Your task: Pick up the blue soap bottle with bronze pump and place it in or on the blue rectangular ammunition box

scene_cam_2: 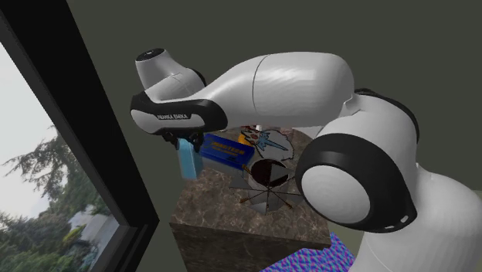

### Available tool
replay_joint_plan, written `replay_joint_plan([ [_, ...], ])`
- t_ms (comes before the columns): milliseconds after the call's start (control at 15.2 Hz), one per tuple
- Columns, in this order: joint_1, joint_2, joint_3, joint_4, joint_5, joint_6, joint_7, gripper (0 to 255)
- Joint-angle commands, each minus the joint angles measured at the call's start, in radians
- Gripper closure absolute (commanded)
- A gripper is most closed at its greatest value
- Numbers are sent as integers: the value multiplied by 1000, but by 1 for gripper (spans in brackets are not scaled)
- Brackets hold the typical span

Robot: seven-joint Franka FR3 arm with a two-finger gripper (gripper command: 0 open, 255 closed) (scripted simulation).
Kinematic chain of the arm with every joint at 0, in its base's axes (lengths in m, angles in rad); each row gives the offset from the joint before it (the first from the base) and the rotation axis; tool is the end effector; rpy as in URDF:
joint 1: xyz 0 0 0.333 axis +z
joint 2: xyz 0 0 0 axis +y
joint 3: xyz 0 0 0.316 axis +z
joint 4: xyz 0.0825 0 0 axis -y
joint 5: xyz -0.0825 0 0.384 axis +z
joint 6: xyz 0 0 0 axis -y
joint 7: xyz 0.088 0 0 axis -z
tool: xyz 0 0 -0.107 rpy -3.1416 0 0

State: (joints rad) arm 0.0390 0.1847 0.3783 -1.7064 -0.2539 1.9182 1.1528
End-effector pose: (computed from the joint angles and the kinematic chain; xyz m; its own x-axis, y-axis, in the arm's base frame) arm 0.5789 0.2216 0.4898 0.7796 -0.6020 0.1726 -0.6160 -0.7868 0.0381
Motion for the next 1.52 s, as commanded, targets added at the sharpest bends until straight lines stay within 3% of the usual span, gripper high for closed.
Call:
replay_joint_plan([
  [0,0,-5,1,20,4,-24,-6,255],
  [264,1,-9,2,61,8,-68,-15,255],
  [726,-64,101,-50,232,-8,-110,-150,255],
  [1122,-105,242,-89,459,-24,-179,-262,255],
  [1320,-117,350,-109,639,-36,-242,-325,255],
  [1452,-122,341,-109,597,-34,-210,-320,255],
])
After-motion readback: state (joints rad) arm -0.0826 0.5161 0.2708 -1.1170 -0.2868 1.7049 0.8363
